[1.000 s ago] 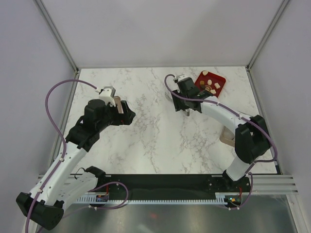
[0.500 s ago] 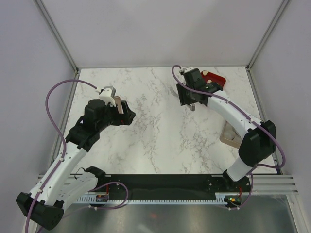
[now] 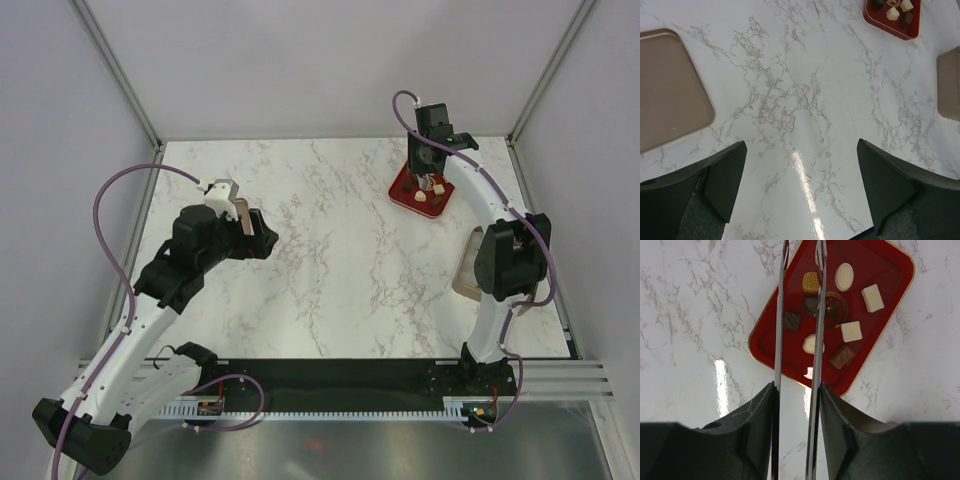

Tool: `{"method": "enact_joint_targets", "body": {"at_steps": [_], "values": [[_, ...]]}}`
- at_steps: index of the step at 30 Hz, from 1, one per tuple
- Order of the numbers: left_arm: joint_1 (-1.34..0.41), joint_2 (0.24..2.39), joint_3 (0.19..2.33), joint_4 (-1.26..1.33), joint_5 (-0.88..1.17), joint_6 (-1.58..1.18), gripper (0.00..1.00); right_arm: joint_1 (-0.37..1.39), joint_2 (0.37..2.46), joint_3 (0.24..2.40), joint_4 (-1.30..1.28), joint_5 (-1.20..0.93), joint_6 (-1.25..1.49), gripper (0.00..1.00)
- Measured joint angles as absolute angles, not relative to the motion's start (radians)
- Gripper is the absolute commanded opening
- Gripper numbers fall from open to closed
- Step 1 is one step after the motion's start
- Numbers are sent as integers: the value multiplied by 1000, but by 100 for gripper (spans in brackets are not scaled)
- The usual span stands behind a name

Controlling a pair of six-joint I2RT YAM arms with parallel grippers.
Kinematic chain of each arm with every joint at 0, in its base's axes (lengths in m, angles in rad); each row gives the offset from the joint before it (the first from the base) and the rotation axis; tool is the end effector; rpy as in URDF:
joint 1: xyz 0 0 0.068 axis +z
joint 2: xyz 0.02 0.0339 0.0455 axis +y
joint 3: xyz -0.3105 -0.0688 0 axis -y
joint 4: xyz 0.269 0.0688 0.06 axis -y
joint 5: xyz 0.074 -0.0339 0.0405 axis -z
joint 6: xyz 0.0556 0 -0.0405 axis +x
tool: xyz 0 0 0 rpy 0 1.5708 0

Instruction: Pack the chocolate

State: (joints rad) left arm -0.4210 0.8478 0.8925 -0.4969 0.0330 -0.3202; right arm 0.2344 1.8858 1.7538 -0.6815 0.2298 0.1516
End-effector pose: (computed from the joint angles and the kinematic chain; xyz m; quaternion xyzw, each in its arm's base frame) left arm 0.1792 -0.0822 0.3617 0.0514 0.8460 -0.2052 0.4894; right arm 0.4686 0.0989 0.3397 0.0041 0.9240 -0.0341 0.3808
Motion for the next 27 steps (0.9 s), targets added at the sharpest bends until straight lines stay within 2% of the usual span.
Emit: {"method": "enact_joint_targets", "body": {"at_steps": [8,27], "values": [[-421,843,889,-500,33,-319,100,177,2011,1814,-651,226,144,46],[-421,846,887,-500,33,-311,100,133,2094,1853,-597,184,142,48]]}}
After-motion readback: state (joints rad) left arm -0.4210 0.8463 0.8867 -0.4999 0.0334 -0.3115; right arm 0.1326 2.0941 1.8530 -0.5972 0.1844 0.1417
